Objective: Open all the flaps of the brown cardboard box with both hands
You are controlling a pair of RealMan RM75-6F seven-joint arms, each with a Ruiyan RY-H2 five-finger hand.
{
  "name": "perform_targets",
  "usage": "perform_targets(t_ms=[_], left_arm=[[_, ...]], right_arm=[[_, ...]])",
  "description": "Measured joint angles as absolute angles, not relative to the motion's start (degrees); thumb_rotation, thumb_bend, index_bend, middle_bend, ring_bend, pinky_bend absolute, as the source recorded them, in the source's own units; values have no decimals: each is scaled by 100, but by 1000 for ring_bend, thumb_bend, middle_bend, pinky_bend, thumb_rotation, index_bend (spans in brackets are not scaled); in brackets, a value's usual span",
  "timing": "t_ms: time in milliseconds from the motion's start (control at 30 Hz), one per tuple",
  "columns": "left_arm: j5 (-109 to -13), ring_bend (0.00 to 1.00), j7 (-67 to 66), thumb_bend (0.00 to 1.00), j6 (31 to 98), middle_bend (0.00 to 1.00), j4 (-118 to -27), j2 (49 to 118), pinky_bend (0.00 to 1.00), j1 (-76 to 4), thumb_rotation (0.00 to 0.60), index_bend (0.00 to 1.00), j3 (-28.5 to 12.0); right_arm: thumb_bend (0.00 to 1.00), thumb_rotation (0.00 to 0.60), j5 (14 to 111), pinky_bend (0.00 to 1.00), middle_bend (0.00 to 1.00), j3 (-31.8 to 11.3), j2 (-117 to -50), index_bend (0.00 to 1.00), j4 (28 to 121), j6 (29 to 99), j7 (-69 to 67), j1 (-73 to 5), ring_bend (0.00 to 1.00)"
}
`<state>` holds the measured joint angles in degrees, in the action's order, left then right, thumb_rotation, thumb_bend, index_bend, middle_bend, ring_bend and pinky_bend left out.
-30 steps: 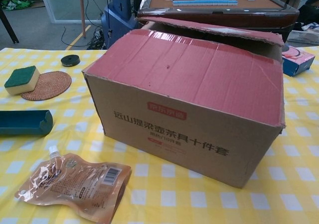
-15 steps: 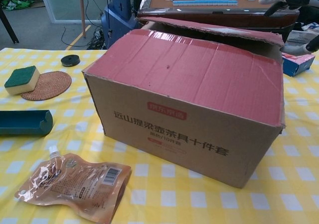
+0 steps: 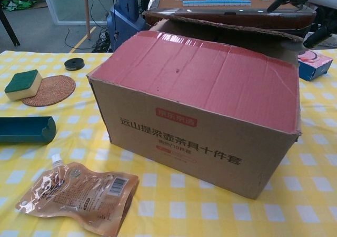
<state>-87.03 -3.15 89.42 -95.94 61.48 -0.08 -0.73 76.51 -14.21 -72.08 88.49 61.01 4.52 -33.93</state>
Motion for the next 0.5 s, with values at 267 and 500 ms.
perform_targets(t_ms=[267, 500], left_arm=[[-8715, 156, -283, 437, 8951, 319, -9582, 6140, 0, 0, 600, 416, -76], [-8709, 156, -251, 437, 8977, 319, -9570, 6132, 0, 15, 600, 416, -89]], right_arm=[[325, 600, 7459, 74, 154, -1636, -7277, 5, 8610, 6206, 317, -3495, 73], [325, 600, 7118, 74, 154, -1949, -7361, 5, 8327, 6210, 256, -3693, 73]])
